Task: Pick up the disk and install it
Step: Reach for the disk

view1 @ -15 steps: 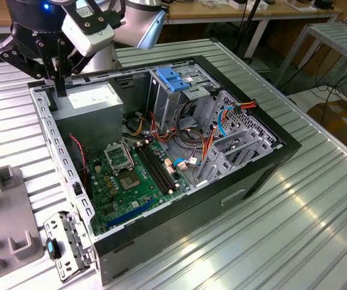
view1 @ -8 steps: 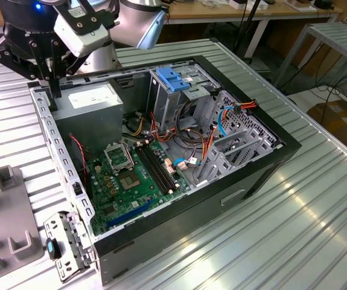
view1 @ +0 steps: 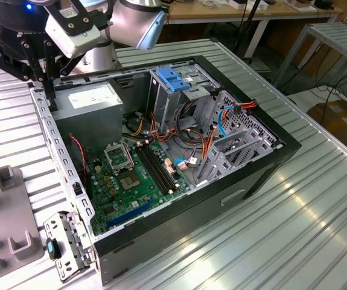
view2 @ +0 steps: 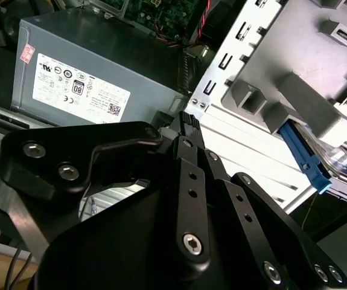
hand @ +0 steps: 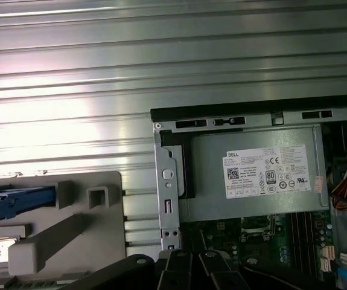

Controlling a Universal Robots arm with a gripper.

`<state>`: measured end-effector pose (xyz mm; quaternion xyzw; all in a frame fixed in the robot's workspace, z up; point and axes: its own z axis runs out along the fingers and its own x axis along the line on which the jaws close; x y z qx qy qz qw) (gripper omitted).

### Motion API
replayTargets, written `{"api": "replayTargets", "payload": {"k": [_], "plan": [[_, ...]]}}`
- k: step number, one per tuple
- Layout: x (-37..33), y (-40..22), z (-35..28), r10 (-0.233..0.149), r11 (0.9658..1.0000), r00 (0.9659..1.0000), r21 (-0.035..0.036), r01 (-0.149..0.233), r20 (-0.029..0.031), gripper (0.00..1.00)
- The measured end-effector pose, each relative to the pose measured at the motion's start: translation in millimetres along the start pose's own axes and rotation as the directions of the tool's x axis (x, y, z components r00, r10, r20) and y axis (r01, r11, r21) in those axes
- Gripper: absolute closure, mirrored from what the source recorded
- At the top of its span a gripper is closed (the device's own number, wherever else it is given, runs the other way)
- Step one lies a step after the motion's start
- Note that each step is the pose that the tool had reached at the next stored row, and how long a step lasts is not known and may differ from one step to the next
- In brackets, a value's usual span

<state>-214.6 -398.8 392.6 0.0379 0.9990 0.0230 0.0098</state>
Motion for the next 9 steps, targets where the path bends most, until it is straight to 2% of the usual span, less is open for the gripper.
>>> {"api": "replayTargets", "payload": {"k": [9], "plan": [[5.1, -0.4, -0.1, 0.000, 1.0000, 1.0000, 0.0000, 0.000, -0.0019, 0.89]]}}
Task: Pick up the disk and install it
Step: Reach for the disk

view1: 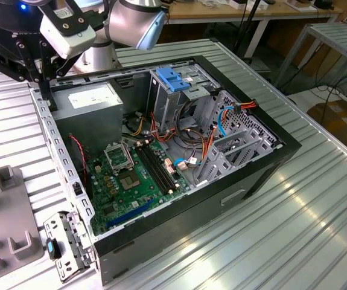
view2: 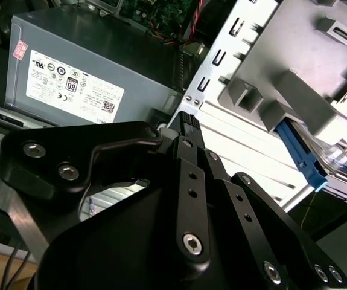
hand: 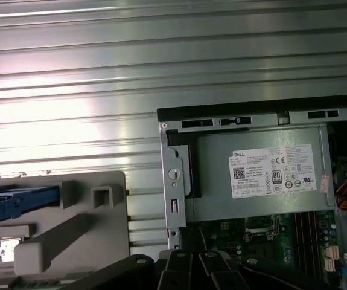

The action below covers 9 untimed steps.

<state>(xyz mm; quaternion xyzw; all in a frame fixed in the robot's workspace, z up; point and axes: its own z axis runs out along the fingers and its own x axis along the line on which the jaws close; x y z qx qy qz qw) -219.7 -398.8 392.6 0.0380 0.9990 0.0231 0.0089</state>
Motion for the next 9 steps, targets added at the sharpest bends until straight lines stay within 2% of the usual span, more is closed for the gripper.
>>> {"api": "replayTargets", "payload": {"k": [9], "plan": [[8.0, -0.6, -0.1, 0.000, 1.0000, 1.0000, -0.0004, 0.000, -0.0027, 0.89]]}}
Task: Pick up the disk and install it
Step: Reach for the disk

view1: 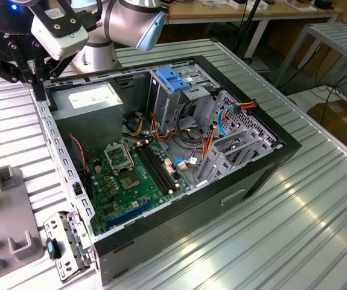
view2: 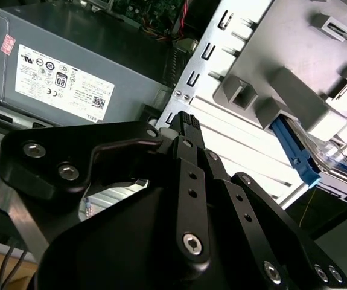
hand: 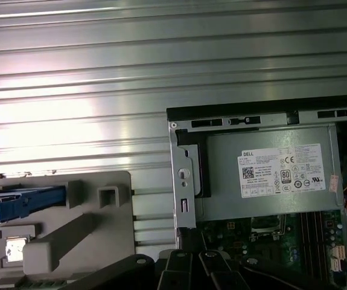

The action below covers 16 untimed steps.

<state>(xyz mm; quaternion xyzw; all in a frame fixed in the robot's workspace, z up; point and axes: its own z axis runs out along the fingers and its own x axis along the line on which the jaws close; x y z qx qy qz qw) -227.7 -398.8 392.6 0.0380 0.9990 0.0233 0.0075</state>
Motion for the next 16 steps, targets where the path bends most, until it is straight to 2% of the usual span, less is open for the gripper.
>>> {"api": "replayTargets", "payload": {"k": [16], "plan": [[13.3, -1.0, -0.1, 0.000, 1.0000, 1.0000, -0.0005, 0.000, -0.0029, 0.89]]}}
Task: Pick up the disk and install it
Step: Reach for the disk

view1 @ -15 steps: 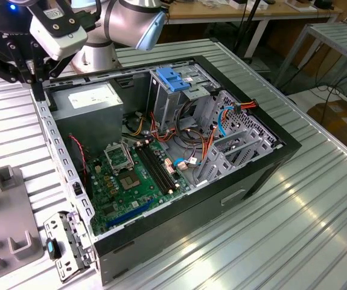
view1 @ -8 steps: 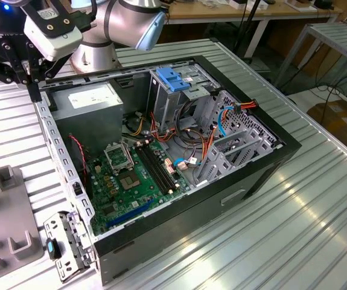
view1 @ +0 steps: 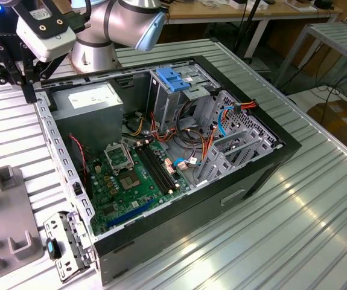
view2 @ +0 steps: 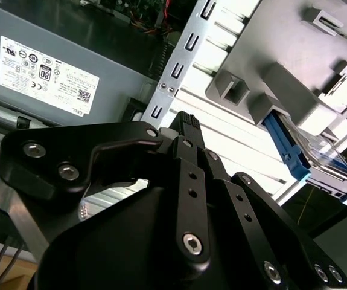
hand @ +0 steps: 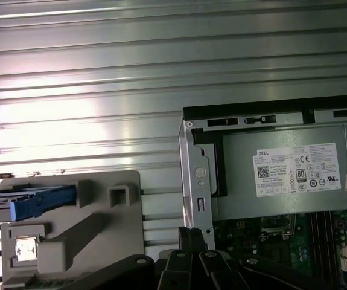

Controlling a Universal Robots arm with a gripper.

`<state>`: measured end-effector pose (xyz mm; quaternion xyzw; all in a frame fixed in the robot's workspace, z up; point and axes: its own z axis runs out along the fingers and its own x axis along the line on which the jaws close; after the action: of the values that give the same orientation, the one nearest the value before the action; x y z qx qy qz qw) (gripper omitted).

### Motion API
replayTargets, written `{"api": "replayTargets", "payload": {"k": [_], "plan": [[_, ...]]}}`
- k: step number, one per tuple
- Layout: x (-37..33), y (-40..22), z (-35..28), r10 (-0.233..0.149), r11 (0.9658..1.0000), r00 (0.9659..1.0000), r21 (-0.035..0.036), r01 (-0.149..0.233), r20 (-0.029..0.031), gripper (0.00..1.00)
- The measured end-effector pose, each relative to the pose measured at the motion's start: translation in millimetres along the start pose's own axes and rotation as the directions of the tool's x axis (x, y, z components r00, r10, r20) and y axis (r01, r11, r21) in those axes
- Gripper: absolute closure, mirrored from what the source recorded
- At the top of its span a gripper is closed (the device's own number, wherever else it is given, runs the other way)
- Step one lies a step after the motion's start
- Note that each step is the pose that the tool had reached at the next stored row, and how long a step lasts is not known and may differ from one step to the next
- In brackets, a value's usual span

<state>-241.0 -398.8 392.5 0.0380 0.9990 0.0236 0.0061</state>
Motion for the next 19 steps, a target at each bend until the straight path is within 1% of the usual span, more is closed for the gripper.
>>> {"api": "replayTargets", "payload": {"k": [11, 16, 19], "plan": [[9.8, -0.8, 0.0, 0.000, 1.0000, 1.0000, -0.0001, 0.000, -0.0014, 0.89], [15.4, -1.2, 0.0, 0.000, 1.0000, 1.0000, -0.0001, 0.000, -0.0019, 0.89], [20.5, -1.6, -0.1, 0.000, 1.0000, 1.0000, -0.0002, 0.000, -0.0021, 0.89]]}}
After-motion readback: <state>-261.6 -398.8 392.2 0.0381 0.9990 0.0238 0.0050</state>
